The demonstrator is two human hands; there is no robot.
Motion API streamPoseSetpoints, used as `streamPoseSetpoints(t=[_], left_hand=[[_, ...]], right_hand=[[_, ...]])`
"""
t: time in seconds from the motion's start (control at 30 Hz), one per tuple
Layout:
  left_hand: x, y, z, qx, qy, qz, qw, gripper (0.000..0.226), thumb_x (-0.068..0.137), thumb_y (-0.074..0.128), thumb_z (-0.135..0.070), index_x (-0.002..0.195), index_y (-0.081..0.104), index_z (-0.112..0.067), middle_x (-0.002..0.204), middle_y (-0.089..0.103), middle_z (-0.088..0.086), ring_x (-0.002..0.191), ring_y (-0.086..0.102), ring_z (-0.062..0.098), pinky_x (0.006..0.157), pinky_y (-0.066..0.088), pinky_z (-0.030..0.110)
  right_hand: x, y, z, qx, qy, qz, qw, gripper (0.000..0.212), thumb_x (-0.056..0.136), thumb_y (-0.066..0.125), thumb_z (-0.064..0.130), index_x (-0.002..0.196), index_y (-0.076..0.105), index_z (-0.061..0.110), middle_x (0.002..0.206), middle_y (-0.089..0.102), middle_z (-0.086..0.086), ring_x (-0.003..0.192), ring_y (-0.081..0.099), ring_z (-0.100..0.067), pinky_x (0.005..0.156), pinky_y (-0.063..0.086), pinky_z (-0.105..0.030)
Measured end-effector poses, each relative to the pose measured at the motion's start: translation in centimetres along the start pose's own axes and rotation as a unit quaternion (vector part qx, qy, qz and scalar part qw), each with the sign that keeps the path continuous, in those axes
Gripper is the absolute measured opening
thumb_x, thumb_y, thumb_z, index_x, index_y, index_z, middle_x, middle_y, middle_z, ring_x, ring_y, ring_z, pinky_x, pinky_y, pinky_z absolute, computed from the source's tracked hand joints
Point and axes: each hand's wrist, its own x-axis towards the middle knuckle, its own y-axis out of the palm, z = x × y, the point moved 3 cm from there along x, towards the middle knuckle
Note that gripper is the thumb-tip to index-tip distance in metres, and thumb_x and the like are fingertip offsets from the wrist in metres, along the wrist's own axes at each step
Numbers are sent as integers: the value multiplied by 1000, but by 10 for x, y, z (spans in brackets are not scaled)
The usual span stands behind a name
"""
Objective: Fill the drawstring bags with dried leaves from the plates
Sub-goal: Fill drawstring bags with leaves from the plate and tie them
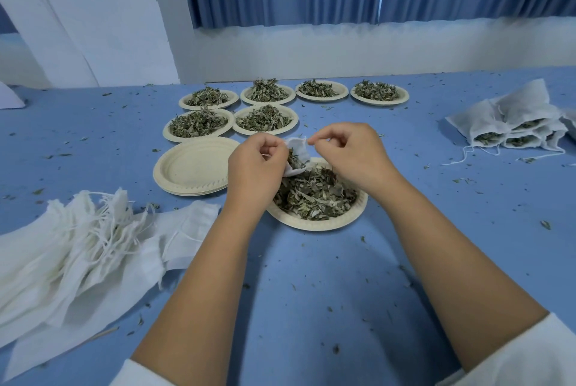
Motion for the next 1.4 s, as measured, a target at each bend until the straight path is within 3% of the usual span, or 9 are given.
streamPoseSetpoints(t=[0.17, 0.27, 0.37, 0.57, 0.73, 0.93, 1.17, 1.3, 1.4], left_hand=[[0, 0, 0, 12, 0, 46, 999, 12, 90, 62, -15, 79, 67, -20, 57, 63, -10, 59, 62, 7, 75, 56, 37], [0, 0, -1, 29, -1, 64, 998, 10, 89, 63, -17, 82, 68, -19, 63, 64, -8, 62, 63, 9, 73, 56, 36], [2, -1, 1, 39, -1, 44, 998, 10, 88, 62, -15, 82, 69, -20, 68, 63, -8, 58, 59, 5, 62, 50, 20], [3, -2, 2, 41, -8, 31, 999, 12, 87, 61, -16, 79, 67, -22, 65, 63, -9, 59, 60, 5, 56, 45, 11], [5, -7, 2, 33, -12, 11, 999, 13, 87, 60, -14, 79, 67, -20, 65, 63, -8, 63, 59, 7, 63, 48, 19], [7, -11, 3, 6, -17, -16, 1000, 13, 88, 58, -13, 80, 66, -19, 69, 62, -6, 52, 52, -1, 53, 45, 13], [7, -13, 3, -15, -11, -27, 999, 12, 90, 59, -15, 82, 66, -20, 75, 63, -3, 51, 56, -3, 49, 45, 13], [7, -16, 2, -31, -11, -61, 998, 15, 91, 59, -18, 79, 63, -26, 74, 64, -4, 61, 58, 6, 60, 48, 22], [6, -17, 1, -32, -8, -77, 996, 15, 92, 59, -18, 79, 62, -25, 68, 64, -7, 55, 57, 3, 59, 47, 25]], right_hand=[[2, 0, -8, -49, -23, 72, 996, 43, 88, 63, 14, 121, 62, 41, 71, 50, 7, 53, 45, 2, 54, 39, -8], [1, 7, -9, -70, -43, 99, 992, 27, 90, 64, 19, 105, 67, 42, 70, 52, 9, 53, 47, 1, 54, 39, -10], [3, 5, -12, -105, -44, 57, 992, 17, 90, 65, 21, 86, 70, 36, 66, 58, 11, 55, 51, -5, 53, 40, -15], [6, -3, -18, -147, -30, 26, 988, 9, 88, 69, 31, 89, 76, 26, 70, 63, 15, 65, 56, -2, 60, 44, -21], [6, -6, -21, -188, -9, 36, 981, 10, 90, 66, 29, 91, 75, 24, 73, 62, 12, 72, 58, -9, 65, 47, -27], [7, -9, -24, -202, 15, 54, 978, 11, 89, 64, 20, 87, 74, 24, 68, 58, 17, 64, 52, 0, 56, 37, -15], [4, -6, -19, -204, 6, 97, 974, 6, 86, 69, 32, 88, 71, 27, 77, 63, 10, 67, 54, -3, 61, 40, -25], [0, 4, -23, -245, 52, 172, 953, 51, 73, 70, 65, 103, 69, 24, 95, 62, 10, 90, 58, -9, 73, 45, -26], [-5, 14, -22, -261, 56, 200, 943, 66, 62, 69, 75, 107, 68, 27, 97, 62, 10, 90, 56, -9, 72, 46, -26]])
